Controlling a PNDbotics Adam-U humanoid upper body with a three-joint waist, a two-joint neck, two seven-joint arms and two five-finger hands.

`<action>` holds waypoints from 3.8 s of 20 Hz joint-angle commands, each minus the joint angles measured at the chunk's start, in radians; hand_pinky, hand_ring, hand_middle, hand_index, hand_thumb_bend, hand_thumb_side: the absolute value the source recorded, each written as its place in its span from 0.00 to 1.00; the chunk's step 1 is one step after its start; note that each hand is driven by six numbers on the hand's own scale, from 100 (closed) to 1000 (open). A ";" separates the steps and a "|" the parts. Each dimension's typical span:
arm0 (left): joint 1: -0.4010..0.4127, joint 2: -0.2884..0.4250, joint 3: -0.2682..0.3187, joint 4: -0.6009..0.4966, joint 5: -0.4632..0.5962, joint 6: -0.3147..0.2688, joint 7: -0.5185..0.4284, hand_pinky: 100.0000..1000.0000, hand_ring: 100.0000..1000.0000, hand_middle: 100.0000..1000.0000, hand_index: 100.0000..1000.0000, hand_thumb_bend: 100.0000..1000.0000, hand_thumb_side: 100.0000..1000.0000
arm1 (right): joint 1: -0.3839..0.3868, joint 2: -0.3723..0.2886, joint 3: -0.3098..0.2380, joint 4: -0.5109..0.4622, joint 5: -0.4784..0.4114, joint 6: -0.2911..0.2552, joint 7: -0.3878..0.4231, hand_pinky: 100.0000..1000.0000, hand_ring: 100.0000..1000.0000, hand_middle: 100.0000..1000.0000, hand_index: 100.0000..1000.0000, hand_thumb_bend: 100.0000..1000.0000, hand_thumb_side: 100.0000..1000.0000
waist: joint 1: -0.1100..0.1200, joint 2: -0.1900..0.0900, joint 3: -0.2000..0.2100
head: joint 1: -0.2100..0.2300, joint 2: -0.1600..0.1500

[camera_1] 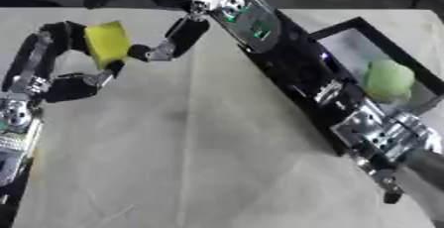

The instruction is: Pick up the objects with one hand, pass them to the other hand, and then place them into the box on the other side of the table.

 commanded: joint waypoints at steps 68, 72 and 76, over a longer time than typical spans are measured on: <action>-0.024 -0.070 -0.053 0.005 0.202 -0.027 -0.103 0.65 0.50 0.36 0.42 0.29 0.00 | 0.001 0.000 -0.010 0.024 -0.052 0.096 0.123 0.95 0.77 0.45 0.69 0.00 0.00 | -0.003 0.028 0.011 | -0.043 -0.002; -0.024 -0.069 -0.053 0.004 0.170 -0.042 -0.105 0.69 0.59 0.48 0.55 0.40 0.00 | 0.000 0.000 -0.015 0.028 -0.093 0.119 0.136 0.96 0.75 0.42 0.67 0.00 0.02 | -0.003 0.028 0.011 | -0.046 -0.002; -0.023 -0.069 -0.055 0.003 0.140 -0.057 -0.106 0.71 0.66 0.57 0.63 0.50 0.00 | 0.000 -0.002 -0.014 0.023 -0.122 0.149 0.150 0.96 0.72 0.39 0.65 0.00 0.04 | -0.002 0.028 0.011 | -0.048 -0.002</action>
